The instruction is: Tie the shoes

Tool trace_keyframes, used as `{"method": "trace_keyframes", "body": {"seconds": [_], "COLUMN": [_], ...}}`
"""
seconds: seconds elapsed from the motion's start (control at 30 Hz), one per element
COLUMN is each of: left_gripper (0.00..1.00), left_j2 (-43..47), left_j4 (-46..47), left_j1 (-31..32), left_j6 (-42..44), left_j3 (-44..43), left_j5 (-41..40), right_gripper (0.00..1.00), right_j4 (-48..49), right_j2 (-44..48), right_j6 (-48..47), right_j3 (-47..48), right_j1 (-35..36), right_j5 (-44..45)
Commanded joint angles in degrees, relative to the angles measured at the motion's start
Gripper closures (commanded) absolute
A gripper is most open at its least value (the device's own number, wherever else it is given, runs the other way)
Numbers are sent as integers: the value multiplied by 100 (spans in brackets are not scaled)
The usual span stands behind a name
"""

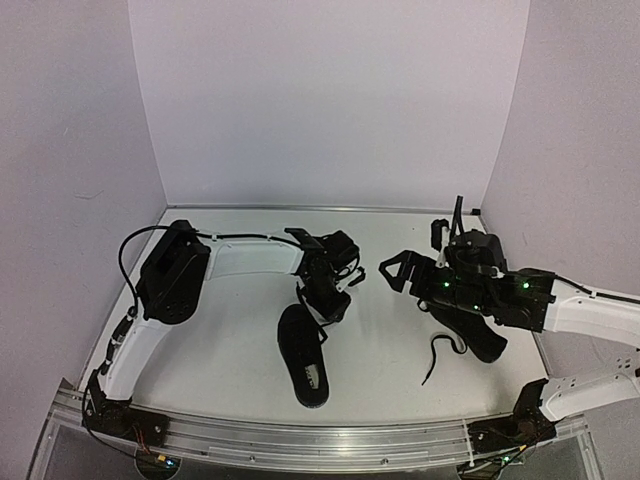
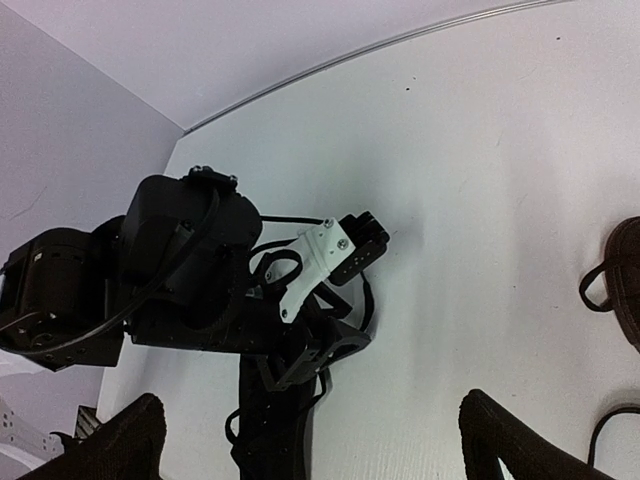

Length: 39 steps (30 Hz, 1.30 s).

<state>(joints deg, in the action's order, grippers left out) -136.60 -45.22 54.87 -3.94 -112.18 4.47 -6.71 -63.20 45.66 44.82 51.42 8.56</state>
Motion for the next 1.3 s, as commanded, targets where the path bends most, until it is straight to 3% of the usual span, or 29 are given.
{"method": "trace_keyframes", "body": {"seconds": [0.0,0.03,0.1,0.23,0.4,0.57,0.7,0.8,1.07,1.27], "left_gripper": [85,94,100,100,100,100,100,100,100,100], "left_j2": [-95,-23,280,1343,3191,4440,4841,5052,5339,5431], "left_j4": [-323,-292,-160,224,1139,1595,1802,1997,2163,2213], "left_j1": [102,103,101,28,-551,-916,-943,-954,-960,-961], "left_j6": [113,103,55,-182,-1009,-1561,-2003,-2243,-2597,-2857], "left_j3": [-242,-168,39,652,2239,3814,4723,5208,5687,5878], "left_j5": [-663,-765,-907,-1190,-1022,-1095,-1155,-1100,-1336,-1520], "right_gripper": [2,2,2,2,2,13,30,37,40,42], "right_j4": [-32,-37,-41,-41,-41,-42,-153,-388,-953,-1223], "right_j2": [-103,-151,-259,-651,-1571,-2686,-3758,-4659,-6304,-6943], "right_j6": [-121,-154,-217,-443,-926,-1601,-2232,-2550,-2691,-2679], "right_j3": [135,158,207,418,888,1635,2596,3559,5346,5977], "right_j1": [-11,-12,-20,-55,-70,-109,-116,-115,-109,-40], "right_j5": [347,371,408,264,-76,-313,-467,-615,-994,-1123]}}
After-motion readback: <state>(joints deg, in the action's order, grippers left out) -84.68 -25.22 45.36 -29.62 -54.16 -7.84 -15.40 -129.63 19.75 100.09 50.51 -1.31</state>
